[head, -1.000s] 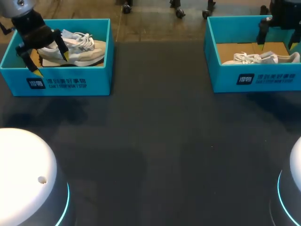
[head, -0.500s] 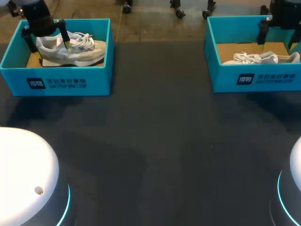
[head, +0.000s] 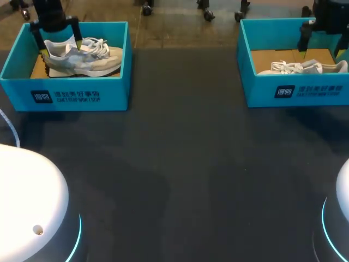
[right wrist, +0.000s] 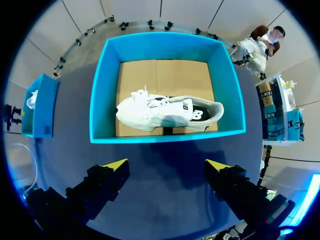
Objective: Take the shoe out of the shoebox, open the shoe tongue, remove and reinsert the insole, then place the shoe into the shoebox
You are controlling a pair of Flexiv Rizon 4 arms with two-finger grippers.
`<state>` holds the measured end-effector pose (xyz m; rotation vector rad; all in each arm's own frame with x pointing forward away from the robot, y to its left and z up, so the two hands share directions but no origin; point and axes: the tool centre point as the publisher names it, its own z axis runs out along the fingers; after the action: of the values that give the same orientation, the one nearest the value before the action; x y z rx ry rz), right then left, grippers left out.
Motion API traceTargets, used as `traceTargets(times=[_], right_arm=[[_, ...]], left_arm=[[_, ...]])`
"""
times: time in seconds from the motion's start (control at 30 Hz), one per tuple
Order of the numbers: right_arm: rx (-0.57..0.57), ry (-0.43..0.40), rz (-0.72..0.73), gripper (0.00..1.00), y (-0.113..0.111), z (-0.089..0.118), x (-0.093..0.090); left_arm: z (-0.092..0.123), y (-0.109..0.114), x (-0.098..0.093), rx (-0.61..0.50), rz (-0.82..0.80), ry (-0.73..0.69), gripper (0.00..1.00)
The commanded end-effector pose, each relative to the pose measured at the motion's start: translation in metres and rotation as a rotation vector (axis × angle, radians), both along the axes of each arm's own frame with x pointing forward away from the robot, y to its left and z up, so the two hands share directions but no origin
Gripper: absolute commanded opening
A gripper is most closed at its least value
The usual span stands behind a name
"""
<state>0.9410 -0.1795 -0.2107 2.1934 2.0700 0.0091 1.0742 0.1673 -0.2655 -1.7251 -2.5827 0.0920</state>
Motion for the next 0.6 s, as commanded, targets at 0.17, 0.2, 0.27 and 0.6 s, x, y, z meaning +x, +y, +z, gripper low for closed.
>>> traceTargets(times=[0.17,0.2,0.27,0.6], right_arm=[[0.000,-0.001,0.000,1.00,0.000,0.000,0.000],[0.000,-0.001,0.000,1.00,0.000,0.000,0.000],[0.000,-0.001,0.000,1.00,0.000,0.000,0.000],[0.000,-0.001,0.000,1.00,0.000,0.000,0.000]], left_arm=[[-0.003,-0.004,0.006,-0.030,-0.018,-0.037,1.00],[-0.005,-0.006,0.012,-0.044,-0.032,-0.040,1.00],[-0.008,-0.005,0.024,-0.054,-0.039,-0.042,1.00],[-0.006,0.032,0.112,-0.034,-0.203,-0.085,1.00]])
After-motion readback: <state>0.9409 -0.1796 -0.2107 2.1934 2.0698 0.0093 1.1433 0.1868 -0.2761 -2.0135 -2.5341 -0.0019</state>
